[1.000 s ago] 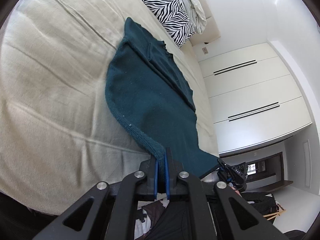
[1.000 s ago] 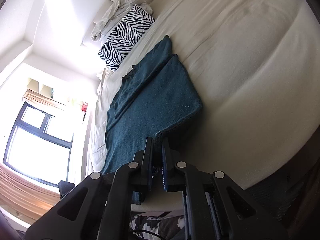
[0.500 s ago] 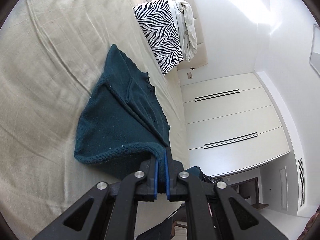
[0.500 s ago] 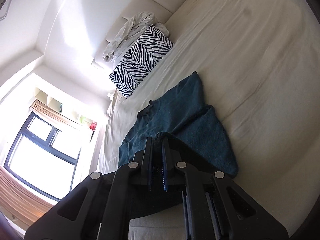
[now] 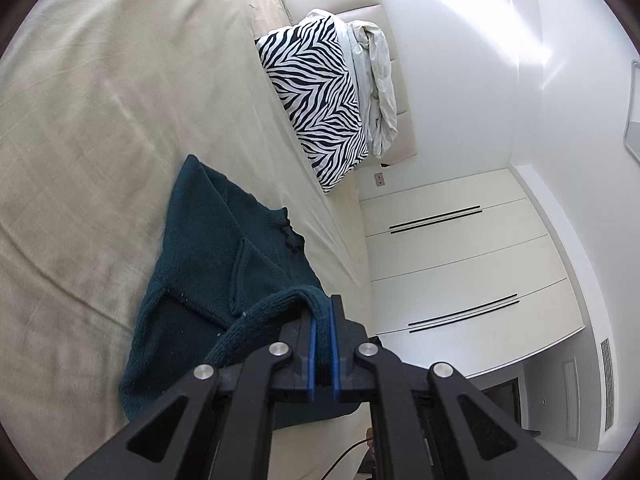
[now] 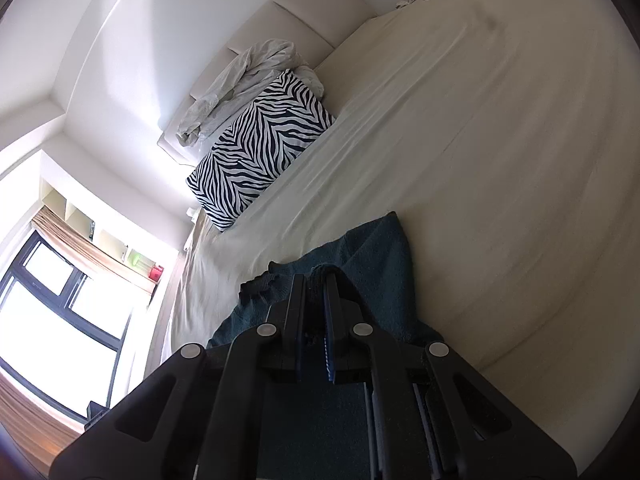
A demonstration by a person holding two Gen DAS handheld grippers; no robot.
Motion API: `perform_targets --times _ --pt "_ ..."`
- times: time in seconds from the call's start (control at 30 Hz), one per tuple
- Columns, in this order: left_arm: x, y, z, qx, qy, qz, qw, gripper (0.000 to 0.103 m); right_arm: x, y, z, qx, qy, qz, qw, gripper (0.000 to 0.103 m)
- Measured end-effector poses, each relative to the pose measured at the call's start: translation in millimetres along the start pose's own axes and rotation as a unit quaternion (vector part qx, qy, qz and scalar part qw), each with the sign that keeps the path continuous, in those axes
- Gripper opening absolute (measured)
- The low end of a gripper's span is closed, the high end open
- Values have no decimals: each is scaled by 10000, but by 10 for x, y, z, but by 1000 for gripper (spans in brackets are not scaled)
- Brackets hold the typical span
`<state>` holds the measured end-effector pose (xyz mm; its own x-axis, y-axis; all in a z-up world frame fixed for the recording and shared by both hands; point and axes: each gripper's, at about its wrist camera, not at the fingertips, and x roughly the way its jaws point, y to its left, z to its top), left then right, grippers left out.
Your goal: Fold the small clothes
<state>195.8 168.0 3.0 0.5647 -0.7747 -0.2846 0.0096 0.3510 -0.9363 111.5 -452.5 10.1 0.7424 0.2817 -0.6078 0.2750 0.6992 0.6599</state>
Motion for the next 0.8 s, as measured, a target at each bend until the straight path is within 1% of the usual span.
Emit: perform_targets --times 0.1,0.2,0.27,0.37,0.4,0.43,0.47,0.5,0.53,0.57,0.6,0.63,0.73,0.8 --pt "176 49 193 63 -5 147 9999 6 290 -20 134 29 31 -103 9999 7" --pt "362 162 373 24 1 280 9996 6 590 -36 251 14 60 -242 9997 7" --pt "494 218 486 99 20 451 9989 6 803 -52 323 11 110 -332 9994 7" --pt "706 411 625 -29 50 713 9974 6 1148 -125 423 153 321 -473 9982 8" --pt "772 467 653 -20 44 874 9962 7 1262 -159 458 203 388 -520 9977 8" --pt "825 530 667 -36 48 1008 9949 11 1362 -194 491 231 421 -580 9972 9" --pt "872 579 677 -48 52 1082 9941 23 1445 -231 517 239 435 -689 9964 15" --pt "889 619 672 -56 35 1102 9939 38 1515 -268 534 229 446 -820 9954 20" --pt "897 644 667 -82 10 1087 9940 47 1572 -307 544 219 461 -927 9944 32" --pt "891 653 660 -97 -9 1093 9940 63 1599 -344 546 243 444 -976 9939 48" --pt "875 648 649 -74 -27 1122 9937 71 1599 -385 537 288 384 -965 9942 53" --pt "848 635 639 -22 -41 1154 9933 74 1582 -425 532 325 324 -965 9943 56" --pt "752 555 582 173 -68 1172 9929 74 1494 -522 454 407 331 -927 9943 56" --pt "693 479 509 377 -68 1254 9914 74 1411 -541 369 347 378 -902 9946 56"
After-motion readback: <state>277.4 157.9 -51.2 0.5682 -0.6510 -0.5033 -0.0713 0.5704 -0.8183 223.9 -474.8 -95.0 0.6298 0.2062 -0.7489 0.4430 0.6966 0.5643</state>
